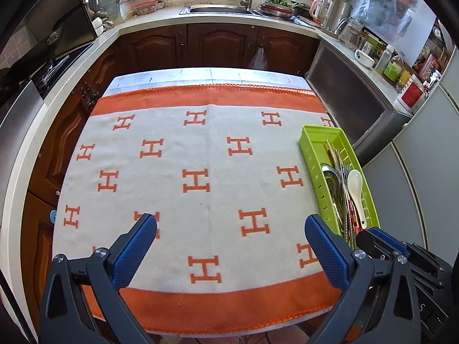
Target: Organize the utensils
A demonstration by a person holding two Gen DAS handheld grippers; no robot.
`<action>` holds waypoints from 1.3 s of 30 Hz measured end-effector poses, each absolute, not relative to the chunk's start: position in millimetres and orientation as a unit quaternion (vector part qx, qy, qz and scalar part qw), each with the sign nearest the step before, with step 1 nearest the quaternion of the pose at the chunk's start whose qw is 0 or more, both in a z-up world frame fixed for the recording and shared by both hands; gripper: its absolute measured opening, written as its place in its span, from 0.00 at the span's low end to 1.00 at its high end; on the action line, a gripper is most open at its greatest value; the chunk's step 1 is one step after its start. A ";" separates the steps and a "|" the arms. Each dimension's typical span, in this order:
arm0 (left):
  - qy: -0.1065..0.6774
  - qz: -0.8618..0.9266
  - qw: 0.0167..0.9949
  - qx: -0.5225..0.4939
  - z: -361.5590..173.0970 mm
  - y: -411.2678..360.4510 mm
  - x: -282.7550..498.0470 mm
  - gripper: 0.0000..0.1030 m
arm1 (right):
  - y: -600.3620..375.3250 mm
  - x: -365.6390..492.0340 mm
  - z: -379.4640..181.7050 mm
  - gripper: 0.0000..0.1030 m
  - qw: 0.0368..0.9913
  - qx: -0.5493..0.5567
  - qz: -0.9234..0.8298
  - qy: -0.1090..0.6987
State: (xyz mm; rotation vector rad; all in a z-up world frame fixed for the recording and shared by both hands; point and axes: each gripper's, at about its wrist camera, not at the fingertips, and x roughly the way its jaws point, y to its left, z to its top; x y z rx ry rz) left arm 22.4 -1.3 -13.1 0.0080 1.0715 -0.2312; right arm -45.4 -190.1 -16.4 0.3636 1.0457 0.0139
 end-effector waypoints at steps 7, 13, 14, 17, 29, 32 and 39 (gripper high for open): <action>0.490 -0.078 0.868 0.008 -0.2 10.9 9.1 0.99 | -172.2 -47.3 -0.5 0.29 0.860 0.143 0.009 0.490; 0.493 -0.065 0.867 0.008 5.0 14.9 2.2 0.99 | -163.7 -51.0 8.7 0.33 0.863 0.133 0.014 0.488; 0.492 -0.062 0.868 0.008 6.1 15.4 1.7 0.99 | -163.3 -50.8 9.9 0.34 0.864 0.131 0.014 0.487; 0.490 -0.055 0.870 0.006 9.6 17.8 -0.5 0.99 | -162.5 -50.1 12.1 0.34 0.865 0.128 0.016 0.485; 0.485 -0.060 0.873 0.003 15.2 16.8 -4.5 0.99 | -160.4 -46.2 19.6 0.34 0.870 0.118 0.021 0.479; 0.485 -0.064 0.872 0.005 15.6 14.6 -3.9 0.99 | -160.1 -45.4 20.3 0.34 0.870 0.118 0.021 0.479; 0.485 -0.069 0.872 0.006 16.8 11.7 -2.6 0.99 | -162.0 -43.6 20.4 0.34 0.868 0.120 0.020 0.481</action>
